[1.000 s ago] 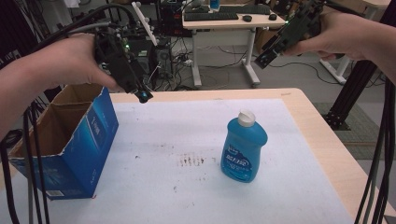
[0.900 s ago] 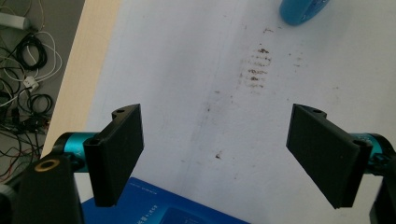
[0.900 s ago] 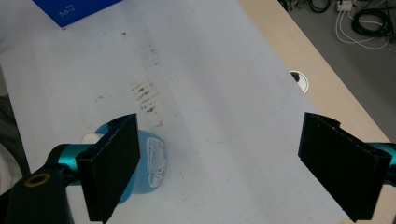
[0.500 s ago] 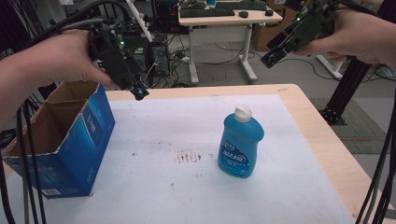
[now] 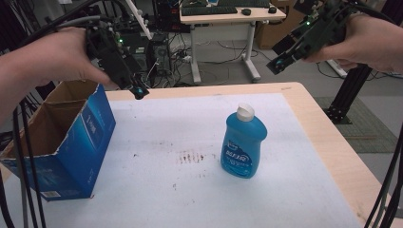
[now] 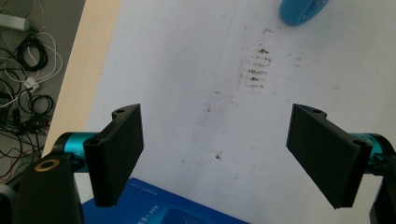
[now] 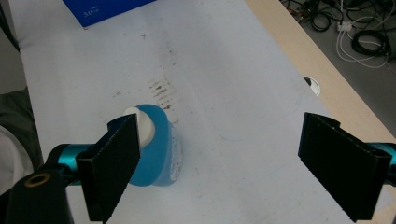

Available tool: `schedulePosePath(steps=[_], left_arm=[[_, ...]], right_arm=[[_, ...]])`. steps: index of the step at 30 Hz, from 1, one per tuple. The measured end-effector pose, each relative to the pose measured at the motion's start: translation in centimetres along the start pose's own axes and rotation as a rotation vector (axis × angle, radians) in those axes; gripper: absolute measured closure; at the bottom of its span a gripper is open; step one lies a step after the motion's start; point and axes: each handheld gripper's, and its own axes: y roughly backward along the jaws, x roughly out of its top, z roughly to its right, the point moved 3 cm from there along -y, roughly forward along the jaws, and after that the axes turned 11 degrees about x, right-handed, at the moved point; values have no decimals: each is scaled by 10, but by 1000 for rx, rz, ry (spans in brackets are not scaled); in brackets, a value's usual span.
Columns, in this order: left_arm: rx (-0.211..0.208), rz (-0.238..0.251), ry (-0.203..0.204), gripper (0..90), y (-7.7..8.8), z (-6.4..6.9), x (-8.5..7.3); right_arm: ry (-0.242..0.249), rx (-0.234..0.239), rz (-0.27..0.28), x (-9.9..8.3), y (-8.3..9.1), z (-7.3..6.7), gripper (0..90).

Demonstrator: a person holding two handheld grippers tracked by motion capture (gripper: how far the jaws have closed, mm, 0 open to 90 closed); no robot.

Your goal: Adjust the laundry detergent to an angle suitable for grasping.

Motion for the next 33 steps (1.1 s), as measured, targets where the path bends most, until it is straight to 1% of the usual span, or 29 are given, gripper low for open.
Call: schedulePosePath(steps=[9, 16, 20, 23, 27, 33], left_arm=[[2, 0, -2, 190, 1, 1, 0], [0, -2, -10, 190, 0, 1, 1], [-2, 1, -10, 190, 0, 1, 1], [-2, 2, -16, 190, 0, 2, 1], [-1, 1, -12, 190, -1, 3, 1], [-3, 3, -9, 190, 0, 2, 1]], right_arm=[[9, 0, 17, -11, -2, -14, 123], [9, 0, 48, -22, -2, -25, 123], [8, 4, 51, -28, -4, -28, 123], [9, 5, 65, -33, -6, -32, 123], [9, 4, 75, -40, -7, -37, 123], [3, 3, 84, -45, -9, -40, 123]])
